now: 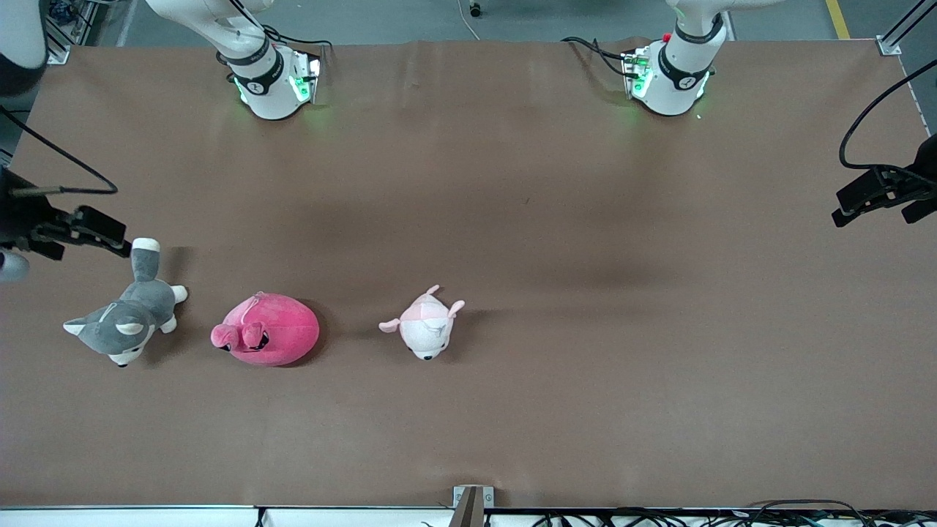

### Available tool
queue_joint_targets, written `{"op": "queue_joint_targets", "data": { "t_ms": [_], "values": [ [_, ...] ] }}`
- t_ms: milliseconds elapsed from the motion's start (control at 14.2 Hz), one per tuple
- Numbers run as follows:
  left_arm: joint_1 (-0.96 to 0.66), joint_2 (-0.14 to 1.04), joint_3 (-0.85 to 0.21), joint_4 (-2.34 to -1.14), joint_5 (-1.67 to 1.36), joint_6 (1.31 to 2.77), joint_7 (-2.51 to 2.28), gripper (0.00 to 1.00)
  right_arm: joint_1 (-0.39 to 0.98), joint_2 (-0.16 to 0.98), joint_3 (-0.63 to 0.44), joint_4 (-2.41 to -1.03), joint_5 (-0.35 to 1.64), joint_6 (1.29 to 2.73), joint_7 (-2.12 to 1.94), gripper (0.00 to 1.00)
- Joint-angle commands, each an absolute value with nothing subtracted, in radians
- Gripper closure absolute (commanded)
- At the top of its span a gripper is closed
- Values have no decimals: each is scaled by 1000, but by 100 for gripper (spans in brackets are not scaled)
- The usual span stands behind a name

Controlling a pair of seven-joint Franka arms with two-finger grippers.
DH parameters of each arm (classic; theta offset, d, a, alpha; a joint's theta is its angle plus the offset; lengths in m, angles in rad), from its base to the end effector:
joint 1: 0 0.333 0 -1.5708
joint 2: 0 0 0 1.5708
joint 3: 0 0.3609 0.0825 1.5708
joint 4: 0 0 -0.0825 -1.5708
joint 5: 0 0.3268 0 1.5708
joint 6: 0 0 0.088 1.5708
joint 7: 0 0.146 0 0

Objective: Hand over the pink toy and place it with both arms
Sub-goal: 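Open the right gripper and withdraw it from the pink plush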

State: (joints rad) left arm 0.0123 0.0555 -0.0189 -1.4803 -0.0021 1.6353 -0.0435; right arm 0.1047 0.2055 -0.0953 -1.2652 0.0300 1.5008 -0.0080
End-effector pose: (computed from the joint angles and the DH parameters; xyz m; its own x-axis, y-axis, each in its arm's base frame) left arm 0.5282 -0.0034 0.6461 0.9944 0.0372 0.0991 0.0366 -0.9993 0.0075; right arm 0.5632 0.0170 0.6414 0.9993 0.0221 0.0311 0.0224 -0.9997 -0.0102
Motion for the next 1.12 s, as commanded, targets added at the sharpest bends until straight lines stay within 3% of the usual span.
{"op": "queue_joint_targets", "data": {
  "t_ms": [0, 422, 1055],
  "values": [
    [0, 48, -6, -1479, 6, 1638, -49, 0, 101, 120, -89, -1348, 3, 1500, -2, 0],
    [-49, 46, 29, -1477, 3, 1641, -49, 0, 101, 12, -89, -1538, 3, 1624, -2, 0],
    [-77, 38, 75, -1477, -69, 1634, -40, 0, 97, 25, -90, -1529, 6, 1684, 5, 0]
  ]
}}
